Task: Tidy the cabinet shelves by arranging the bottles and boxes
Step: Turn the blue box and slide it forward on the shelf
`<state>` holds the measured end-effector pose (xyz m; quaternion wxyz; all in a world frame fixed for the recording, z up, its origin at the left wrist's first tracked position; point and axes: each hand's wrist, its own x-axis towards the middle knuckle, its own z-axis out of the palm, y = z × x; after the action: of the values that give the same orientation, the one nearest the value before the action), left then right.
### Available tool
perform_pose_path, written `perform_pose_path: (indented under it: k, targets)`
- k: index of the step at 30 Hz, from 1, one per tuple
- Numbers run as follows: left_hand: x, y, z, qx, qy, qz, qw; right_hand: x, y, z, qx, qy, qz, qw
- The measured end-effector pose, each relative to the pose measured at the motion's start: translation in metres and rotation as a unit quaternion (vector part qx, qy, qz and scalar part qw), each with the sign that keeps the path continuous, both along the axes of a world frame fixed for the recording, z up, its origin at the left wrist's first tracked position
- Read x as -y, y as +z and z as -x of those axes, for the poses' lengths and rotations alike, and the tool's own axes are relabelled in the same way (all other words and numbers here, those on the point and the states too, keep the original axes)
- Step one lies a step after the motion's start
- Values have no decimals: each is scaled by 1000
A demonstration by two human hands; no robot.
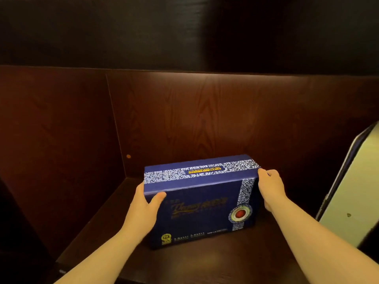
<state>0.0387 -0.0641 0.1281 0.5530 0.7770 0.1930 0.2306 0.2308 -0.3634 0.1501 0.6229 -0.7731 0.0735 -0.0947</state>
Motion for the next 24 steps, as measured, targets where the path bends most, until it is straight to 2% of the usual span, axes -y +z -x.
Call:
perform_pose_path:
  k: [4, 12, 16, 19, 24]
  targets:
    - [-14, 2, -15, -6, 5, 2, 1000, 13, -4, 27, -72, 10, -42, 997]
    - [-24, 12, -33, -56, -34, 99, 993, 25, -14, 82, -44, -9, -92, 995]
    - [-25, 6, -22, -38, -75, 189, 978, 23, -20, 100, -57, 4, -136, 989]
    - [-22, 5, -14, -28, -95, 184, 978, 19, -20, 110, -60, 13, -158, 986]
    - [-17, 5, -5, -11, -113, 165, 980, 21, -17, 120, -64, 16, -133, 989]
